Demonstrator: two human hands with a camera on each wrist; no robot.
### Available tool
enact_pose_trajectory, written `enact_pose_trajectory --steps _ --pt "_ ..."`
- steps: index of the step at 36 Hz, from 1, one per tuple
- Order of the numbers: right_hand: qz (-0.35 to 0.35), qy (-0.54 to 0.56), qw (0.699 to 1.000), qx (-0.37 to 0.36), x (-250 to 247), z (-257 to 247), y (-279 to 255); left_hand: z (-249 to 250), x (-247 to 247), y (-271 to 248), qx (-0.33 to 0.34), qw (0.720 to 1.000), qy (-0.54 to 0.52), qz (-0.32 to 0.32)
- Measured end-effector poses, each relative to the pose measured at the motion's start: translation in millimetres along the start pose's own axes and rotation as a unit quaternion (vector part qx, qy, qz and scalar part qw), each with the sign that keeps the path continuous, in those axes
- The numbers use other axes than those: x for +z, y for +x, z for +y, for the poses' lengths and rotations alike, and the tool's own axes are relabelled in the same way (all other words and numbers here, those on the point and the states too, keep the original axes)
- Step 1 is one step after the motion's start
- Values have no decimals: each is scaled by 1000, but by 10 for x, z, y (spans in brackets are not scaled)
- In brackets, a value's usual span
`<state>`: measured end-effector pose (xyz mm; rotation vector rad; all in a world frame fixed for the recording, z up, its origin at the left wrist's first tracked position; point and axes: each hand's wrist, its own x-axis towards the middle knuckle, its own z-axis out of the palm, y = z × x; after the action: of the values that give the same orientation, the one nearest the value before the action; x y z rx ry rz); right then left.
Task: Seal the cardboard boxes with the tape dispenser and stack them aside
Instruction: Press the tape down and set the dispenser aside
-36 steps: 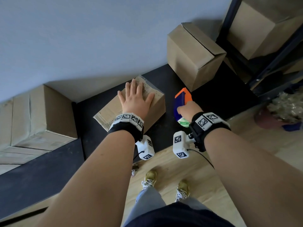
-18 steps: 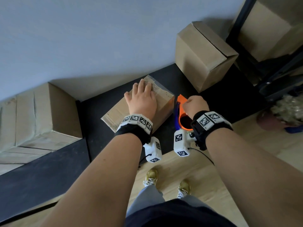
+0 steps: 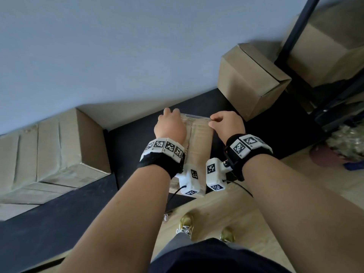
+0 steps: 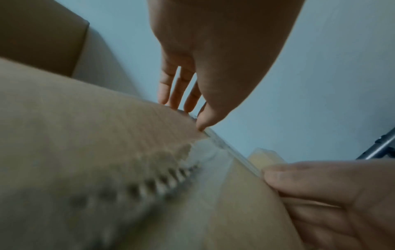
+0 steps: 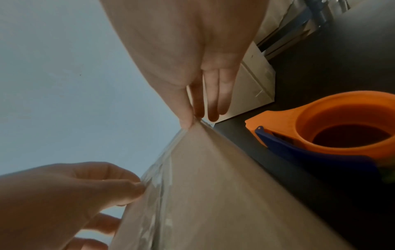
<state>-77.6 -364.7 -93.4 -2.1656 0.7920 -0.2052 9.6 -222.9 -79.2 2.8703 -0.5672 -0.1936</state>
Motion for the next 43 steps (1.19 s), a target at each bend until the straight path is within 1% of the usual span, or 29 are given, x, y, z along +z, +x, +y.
enact_pose_trajectory --steps 2,5,7,9,11,14,19,23,25,30,37,40,43 --pt "1 -5 1000 1 36 -23 3 -80 -16 47 20 1000 -10 5" --pt "2 -15 1000 7 68 -28 30 -187 11 153 106 993 -56 23" --pt "6 -19 1000 14 82 -27 53 -226 37 203 168 982 -84 12" --pt "7 -23 999 24 109 -27 74 -247 76 220 189 977 -95 -16" --pt "6 -26 999 34 149 -21 98 -259 134 220 181 978 -102 -30" --pt "-6 -24 999 39 181 2 128 -254 228 225 165 979 -117 -34" --pt "-65 -3 997 42 175 16 140 -259 337 272 159 976 -131 -64" --pt "-85 16 994 59 203 29 164 -249 372 290 149 974 -160 -58" --pt "-92 24 994 57 196 29 163 -242 381 289 147 973 -167 -55" --pt "-73 8 997 23 212 66 171 -232 384 276 134 972 -184 -59" --pt "-43 -4 999 8 209 41 185 -214 387 234 134 972 -181 -66" --pt "-35 -6 999 -6 217 54 187 -191 394 227 126 971 -196 -45" --pt "-28 -1 1000 1 228 71 178 -169 413 239 114 970 -211 -27"
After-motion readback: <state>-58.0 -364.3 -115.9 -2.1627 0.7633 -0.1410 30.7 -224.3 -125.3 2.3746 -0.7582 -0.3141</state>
